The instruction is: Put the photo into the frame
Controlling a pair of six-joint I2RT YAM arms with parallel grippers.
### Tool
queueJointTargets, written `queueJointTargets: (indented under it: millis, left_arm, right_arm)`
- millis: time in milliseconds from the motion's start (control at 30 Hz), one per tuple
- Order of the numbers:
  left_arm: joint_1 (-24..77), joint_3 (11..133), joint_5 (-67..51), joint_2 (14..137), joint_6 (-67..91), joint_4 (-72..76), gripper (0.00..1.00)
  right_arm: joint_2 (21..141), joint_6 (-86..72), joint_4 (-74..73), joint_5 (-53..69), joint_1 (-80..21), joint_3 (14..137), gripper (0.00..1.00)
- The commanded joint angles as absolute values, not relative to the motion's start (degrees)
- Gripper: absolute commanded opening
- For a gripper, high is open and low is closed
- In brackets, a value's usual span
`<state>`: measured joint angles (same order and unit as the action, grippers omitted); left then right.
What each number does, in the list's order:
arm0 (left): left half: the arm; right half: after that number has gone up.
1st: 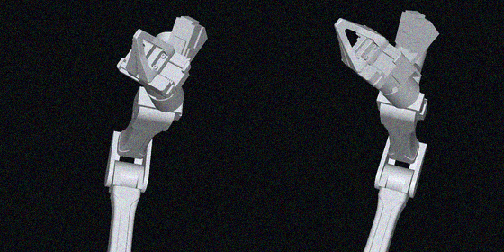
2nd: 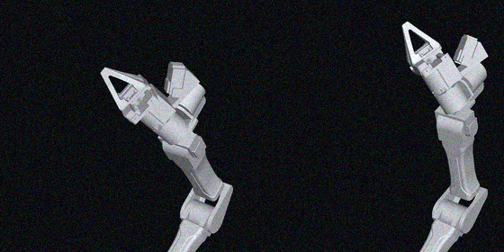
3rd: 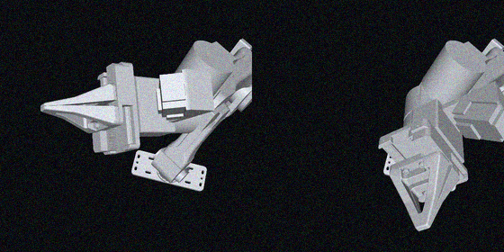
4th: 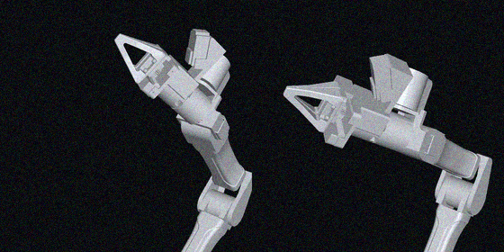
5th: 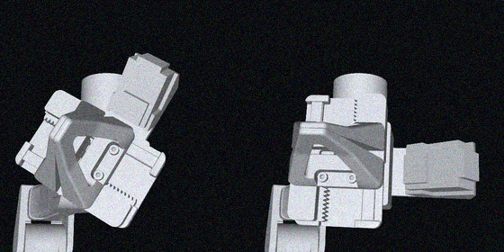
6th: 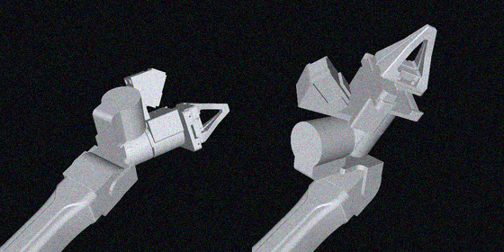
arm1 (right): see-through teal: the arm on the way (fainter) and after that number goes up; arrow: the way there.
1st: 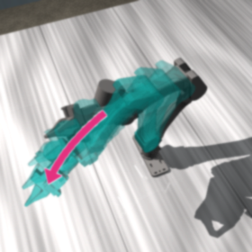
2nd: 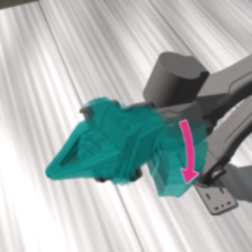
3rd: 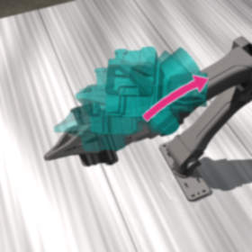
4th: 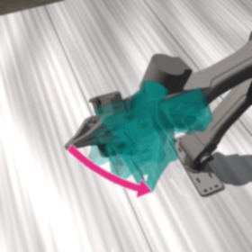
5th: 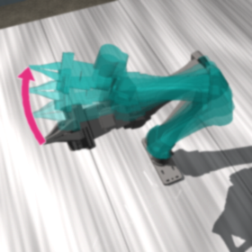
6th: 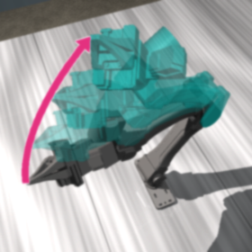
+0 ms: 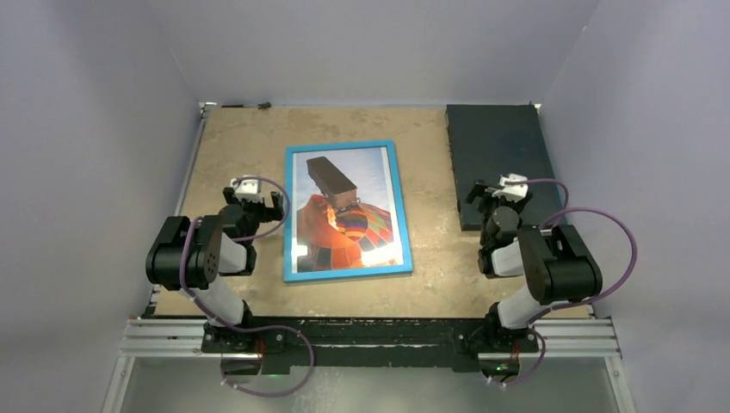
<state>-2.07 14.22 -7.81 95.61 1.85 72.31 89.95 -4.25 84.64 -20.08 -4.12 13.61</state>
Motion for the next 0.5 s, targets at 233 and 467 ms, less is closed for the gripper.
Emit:
queueJointTargets:
  millis: [233,467]
  left_arm:
    - [-1.68,15.07,-6.86,95.09,1.21,73.91,1.00]
    - [-1.25,15.24,-5.95,94.88,0.89,73.12,1.00]
  right_arm:
    - [89.87,-2.85,88.79,-21.89,-4.31,14.41,0.99]
    - [89.91,-2.86,88.77,-21.88,-4.31,14.41,0.99]
